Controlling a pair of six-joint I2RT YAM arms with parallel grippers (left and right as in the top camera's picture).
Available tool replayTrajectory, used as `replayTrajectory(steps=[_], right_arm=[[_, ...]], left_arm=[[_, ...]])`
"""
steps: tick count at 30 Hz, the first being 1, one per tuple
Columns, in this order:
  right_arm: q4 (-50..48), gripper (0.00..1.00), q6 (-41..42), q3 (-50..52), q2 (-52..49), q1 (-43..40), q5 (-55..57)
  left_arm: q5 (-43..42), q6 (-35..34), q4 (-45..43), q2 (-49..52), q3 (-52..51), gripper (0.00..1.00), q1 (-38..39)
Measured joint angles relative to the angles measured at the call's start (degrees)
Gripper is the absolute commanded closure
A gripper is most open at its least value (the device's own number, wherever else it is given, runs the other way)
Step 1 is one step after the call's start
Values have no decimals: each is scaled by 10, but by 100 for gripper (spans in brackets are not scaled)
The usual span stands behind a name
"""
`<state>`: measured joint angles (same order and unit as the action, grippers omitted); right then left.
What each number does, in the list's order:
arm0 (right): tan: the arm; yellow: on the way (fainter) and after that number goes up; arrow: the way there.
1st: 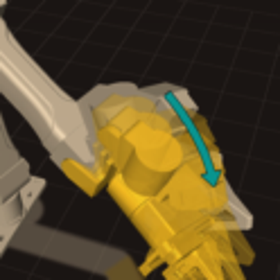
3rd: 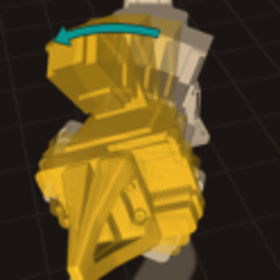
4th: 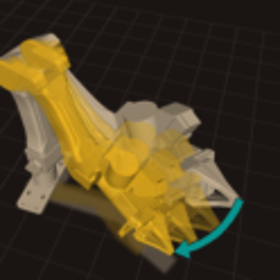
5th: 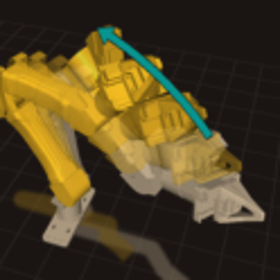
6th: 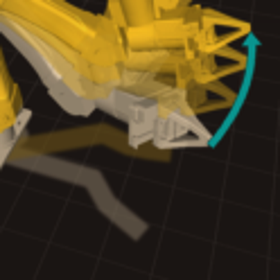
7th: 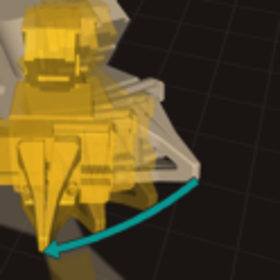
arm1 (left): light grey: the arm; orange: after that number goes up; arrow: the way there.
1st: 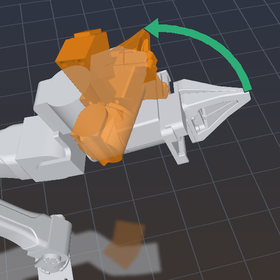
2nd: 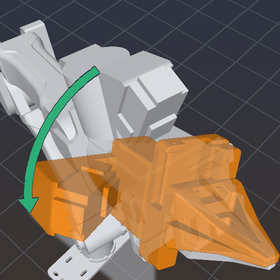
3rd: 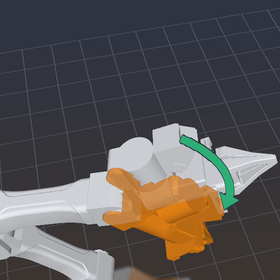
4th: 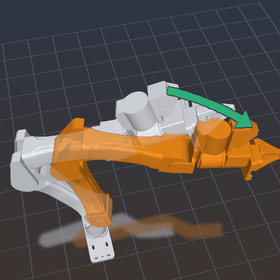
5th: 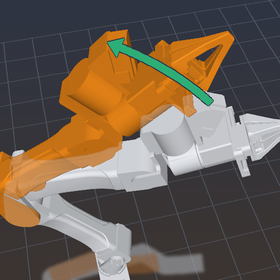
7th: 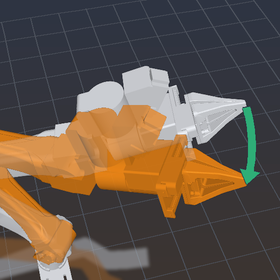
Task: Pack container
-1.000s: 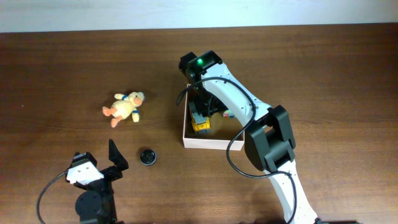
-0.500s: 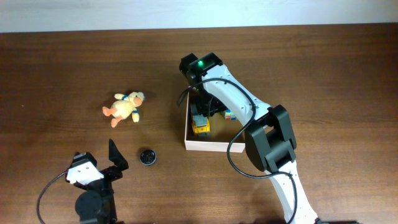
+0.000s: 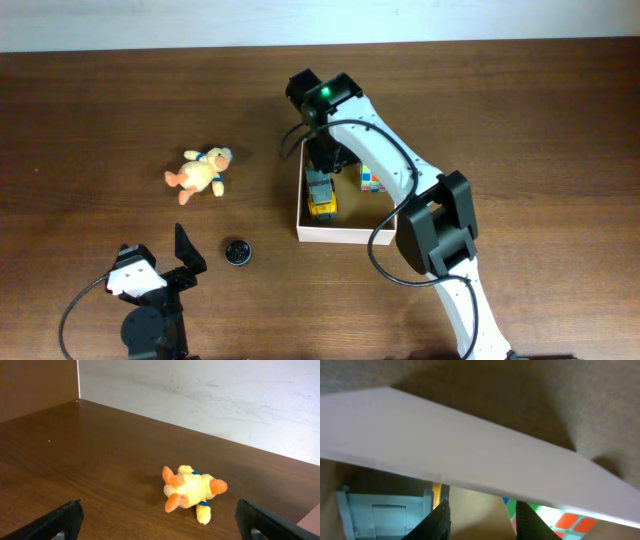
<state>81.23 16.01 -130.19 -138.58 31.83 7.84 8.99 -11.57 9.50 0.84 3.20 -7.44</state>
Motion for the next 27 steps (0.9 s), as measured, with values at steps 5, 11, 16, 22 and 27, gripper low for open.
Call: replayTrajectory(steps=[5, 11, 16, 22, 27], right_arm=[[40, 62, -7, -32, 0, -9, -6], [118, 58, -24, -90, 0, -13, -22], [158, 58, -67, -131, 11, -13, -52], [158, 58, -149, -132, 30, -13, -91], [157, 58, -202, -98, 30, -13, -113]], left_arm=[[0, 0, 0, 0, 0, 1, 0], [0, 0, 0, 0, 0, 1, 0], [0, 0, 0, 0, 0, 1, 0], [0, 0, 0, 0, 0, 1, 0], [0, 0, 0, 0, 0, 1, 0]])
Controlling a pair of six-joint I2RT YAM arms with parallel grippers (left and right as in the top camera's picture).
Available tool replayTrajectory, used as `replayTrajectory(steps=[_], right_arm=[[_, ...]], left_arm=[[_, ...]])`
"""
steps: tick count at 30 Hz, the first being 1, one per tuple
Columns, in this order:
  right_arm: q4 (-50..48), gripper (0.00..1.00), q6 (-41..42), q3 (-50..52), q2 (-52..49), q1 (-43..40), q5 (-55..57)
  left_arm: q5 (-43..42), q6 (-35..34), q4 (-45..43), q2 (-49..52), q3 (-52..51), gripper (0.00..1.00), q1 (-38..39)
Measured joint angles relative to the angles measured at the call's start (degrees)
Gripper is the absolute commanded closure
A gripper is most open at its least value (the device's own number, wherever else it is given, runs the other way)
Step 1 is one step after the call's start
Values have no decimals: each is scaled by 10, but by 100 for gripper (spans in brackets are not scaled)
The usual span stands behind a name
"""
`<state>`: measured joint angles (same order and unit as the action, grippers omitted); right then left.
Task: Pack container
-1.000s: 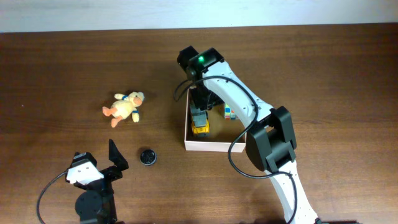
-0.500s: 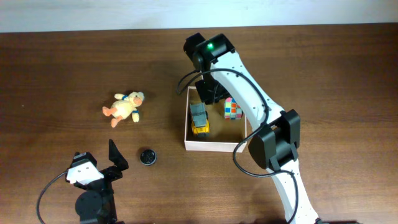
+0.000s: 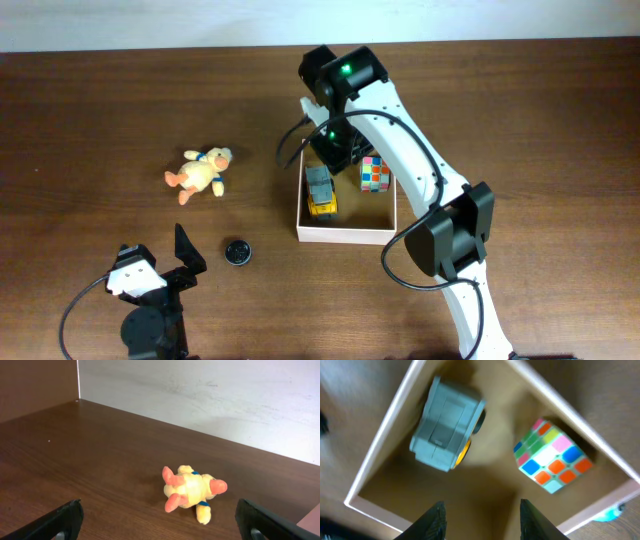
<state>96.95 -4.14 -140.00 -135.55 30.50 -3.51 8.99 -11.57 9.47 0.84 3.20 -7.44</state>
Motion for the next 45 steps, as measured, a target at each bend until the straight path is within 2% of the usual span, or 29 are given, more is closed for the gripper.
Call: replayTrajectory(steps=[9, 35, 39, 45], right_arm=[[-20, 56, -56, 78, 0, 0, -37], [-50, 52, -109, 87, 0, 2, -74], [-55, 42, -111, 90, 0, 4, -78], [-77, 42, -111, 126, 0, 9, -82]], left_arm=[[0, 0, 0, 0, 0, 1, 0], [0, 0, 0, 0, 0, 1, 0], [0, 0, 0, 0, 0, 1, 0], [0, 0, 0, 0, 0, 1, 0]])
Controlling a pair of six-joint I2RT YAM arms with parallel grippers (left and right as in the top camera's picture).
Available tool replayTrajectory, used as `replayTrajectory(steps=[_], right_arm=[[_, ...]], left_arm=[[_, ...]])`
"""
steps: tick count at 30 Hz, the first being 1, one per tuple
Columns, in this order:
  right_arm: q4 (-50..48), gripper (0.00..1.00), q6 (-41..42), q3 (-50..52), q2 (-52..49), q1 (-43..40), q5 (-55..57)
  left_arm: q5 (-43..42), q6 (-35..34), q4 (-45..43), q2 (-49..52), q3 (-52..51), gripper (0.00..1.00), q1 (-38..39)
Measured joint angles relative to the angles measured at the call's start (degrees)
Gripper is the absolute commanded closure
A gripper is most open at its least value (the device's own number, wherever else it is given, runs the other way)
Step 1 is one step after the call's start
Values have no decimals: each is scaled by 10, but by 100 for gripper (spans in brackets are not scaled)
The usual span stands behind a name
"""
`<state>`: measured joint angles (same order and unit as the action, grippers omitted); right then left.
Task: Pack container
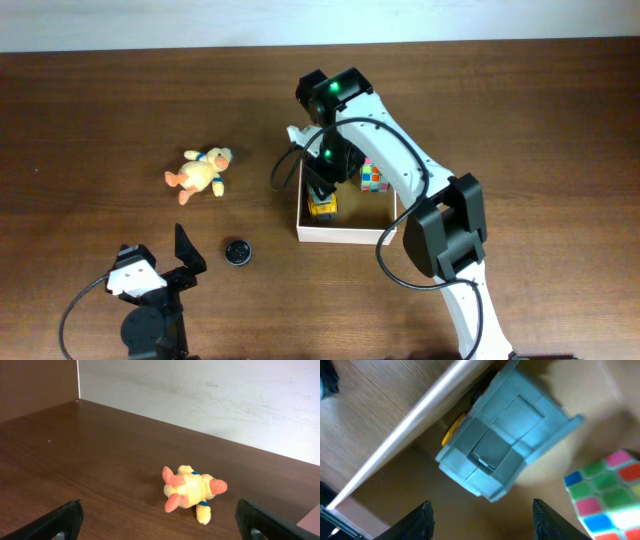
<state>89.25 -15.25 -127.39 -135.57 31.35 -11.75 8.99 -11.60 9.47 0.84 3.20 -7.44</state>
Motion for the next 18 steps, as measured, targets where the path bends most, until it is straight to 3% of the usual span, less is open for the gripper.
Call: replayTrajectory(steps=[18], right_arm=[[-55, 42, 2, 36, 0, 2, 1]], left_arm=[[0, 0, 0, 0, 0, 1, 0]])
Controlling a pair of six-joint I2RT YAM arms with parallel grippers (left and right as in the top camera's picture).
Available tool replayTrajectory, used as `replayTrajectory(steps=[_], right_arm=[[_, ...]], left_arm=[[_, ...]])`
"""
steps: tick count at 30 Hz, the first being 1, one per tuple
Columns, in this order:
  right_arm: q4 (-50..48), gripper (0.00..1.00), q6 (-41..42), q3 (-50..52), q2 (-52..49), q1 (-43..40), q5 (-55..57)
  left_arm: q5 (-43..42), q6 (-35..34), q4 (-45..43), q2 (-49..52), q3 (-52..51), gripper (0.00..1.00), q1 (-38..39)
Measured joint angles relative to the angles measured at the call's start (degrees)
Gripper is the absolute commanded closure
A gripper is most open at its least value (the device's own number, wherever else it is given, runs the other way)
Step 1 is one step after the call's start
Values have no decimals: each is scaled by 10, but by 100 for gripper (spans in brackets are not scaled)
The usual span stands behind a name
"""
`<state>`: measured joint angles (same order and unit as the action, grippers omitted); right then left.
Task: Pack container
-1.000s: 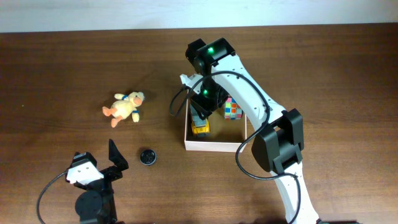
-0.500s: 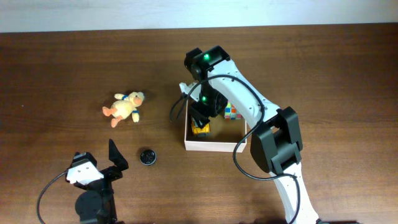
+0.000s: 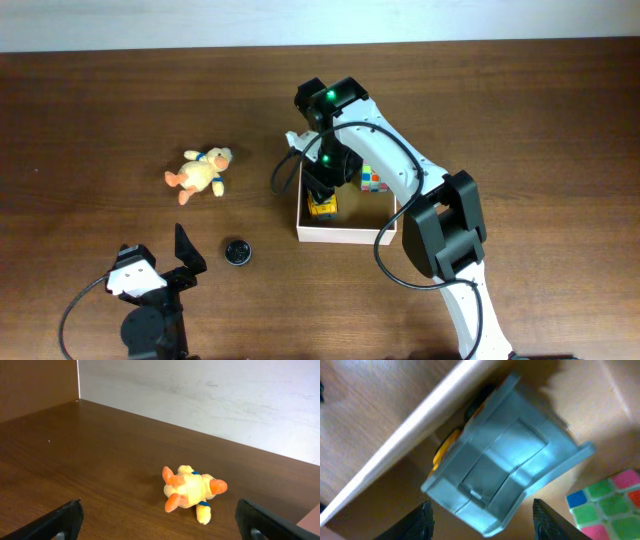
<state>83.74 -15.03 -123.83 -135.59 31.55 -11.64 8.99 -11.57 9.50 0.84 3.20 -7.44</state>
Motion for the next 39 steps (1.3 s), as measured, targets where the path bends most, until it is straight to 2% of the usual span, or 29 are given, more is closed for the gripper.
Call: replayTrajectory(steps=[39], right_arm=[[-69, 43, 29, 0, 0, 0, 27]], left_arm=[[0, 0, 0, 0, 0, 1, 0]])
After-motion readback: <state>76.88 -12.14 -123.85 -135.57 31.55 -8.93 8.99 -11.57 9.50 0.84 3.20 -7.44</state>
